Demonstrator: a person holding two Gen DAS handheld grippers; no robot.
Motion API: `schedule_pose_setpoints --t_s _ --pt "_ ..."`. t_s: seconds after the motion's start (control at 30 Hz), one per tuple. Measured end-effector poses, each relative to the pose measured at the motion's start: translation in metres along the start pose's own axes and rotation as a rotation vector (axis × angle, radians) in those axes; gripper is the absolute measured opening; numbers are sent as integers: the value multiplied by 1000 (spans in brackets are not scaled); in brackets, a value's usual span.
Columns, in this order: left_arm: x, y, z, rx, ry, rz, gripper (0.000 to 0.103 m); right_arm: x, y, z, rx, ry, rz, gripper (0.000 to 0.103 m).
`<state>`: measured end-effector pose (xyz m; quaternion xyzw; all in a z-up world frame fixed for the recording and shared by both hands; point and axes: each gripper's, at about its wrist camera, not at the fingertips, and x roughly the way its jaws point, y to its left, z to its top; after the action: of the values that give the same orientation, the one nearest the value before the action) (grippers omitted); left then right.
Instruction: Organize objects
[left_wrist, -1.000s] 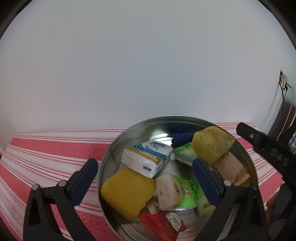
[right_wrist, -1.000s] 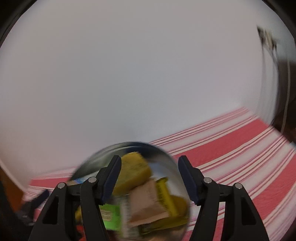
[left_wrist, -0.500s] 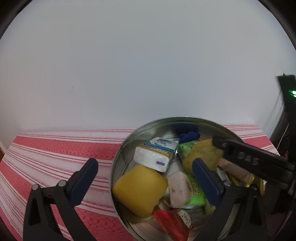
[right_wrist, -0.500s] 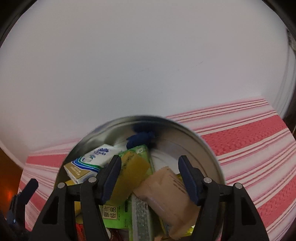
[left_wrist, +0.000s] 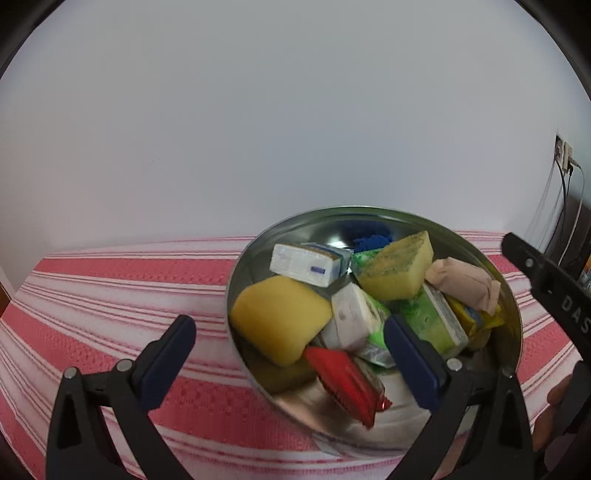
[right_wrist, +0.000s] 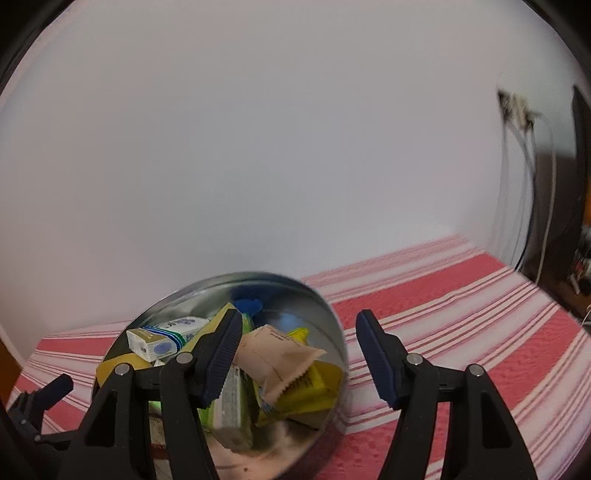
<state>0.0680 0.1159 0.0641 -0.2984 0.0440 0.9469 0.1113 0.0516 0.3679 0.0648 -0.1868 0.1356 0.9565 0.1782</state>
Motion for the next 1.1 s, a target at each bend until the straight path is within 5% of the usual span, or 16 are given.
schedule_pose_setpoints --t_s 0.3,1.1 --pt "-22 -2 -19 15 -127 65 103 -37 4 -29 -7 -142 -18 70" --pt "-50 3 -42 19 -220 54 103 -97 40 -71 -128 -239 0 75"
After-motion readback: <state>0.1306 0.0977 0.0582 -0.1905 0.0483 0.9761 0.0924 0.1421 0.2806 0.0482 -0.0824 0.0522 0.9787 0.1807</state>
